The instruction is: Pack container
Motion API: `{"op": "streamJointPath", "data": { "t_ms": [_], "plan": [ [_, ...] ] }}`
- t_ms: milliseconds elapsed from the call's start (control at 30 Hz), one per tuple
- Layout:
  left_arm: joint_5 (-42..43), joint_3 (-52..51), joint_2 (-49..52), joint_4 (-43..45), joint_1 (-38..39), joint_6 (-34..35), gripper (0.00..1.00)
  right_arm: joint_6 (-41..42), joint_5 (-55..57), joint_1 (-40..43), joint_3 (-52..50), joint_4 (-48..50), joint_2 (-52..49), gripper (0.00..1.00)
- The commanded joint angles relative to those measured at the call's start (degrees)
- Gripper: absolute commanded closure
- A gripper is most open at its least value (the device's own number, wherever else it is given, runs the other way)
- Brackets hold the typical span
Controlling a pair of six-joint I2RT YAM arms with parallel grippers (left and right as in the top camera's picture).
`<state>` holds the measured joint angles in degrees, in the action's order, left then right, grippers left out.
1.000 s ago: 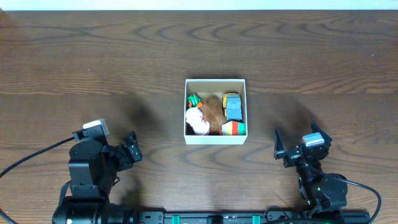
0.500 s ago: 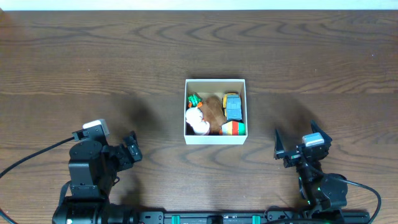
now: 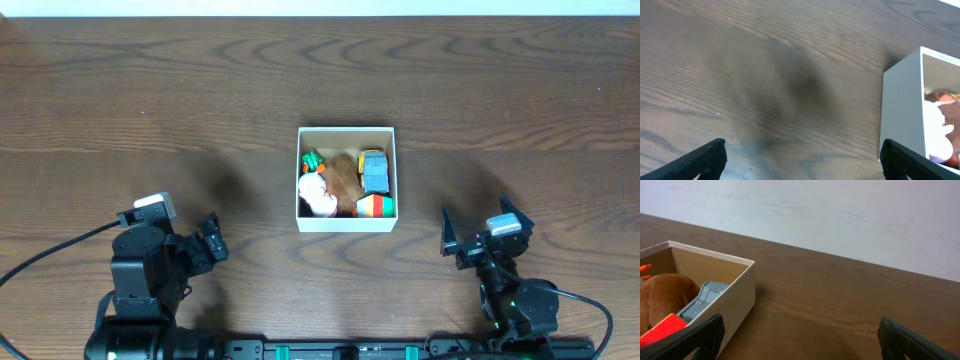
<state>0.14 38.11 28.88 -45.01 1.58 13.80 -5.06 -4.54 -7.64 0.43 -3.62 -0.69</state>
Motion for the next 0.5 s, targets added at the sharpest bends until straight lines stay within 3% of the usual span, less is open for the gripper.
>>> {"op": "streamJointPath", "data": {
  "t_ms": [0, 233, 467],
  "plan": [
    [-1.3, -3.7, -3.2, 3.2, -0.3, -5.7, 0.02, -0.8, 0.2, 0.0, -0.1, -0.3, 0.4, 0.01],
    [-1.3, -18.1, -15.6, 13.8, -0.3, -7.6, 0.02, -0.8, 0.2, 0.0, -0.1, -0.3, 0.4, 0.01],
    [-1.3, -28.7, -23.9, 30.7, -0.3, -9.1, 0.02, -0.8, 0.2, 0.0, -0.1, -0.3, 0.4, 0.01]
  ]
}}
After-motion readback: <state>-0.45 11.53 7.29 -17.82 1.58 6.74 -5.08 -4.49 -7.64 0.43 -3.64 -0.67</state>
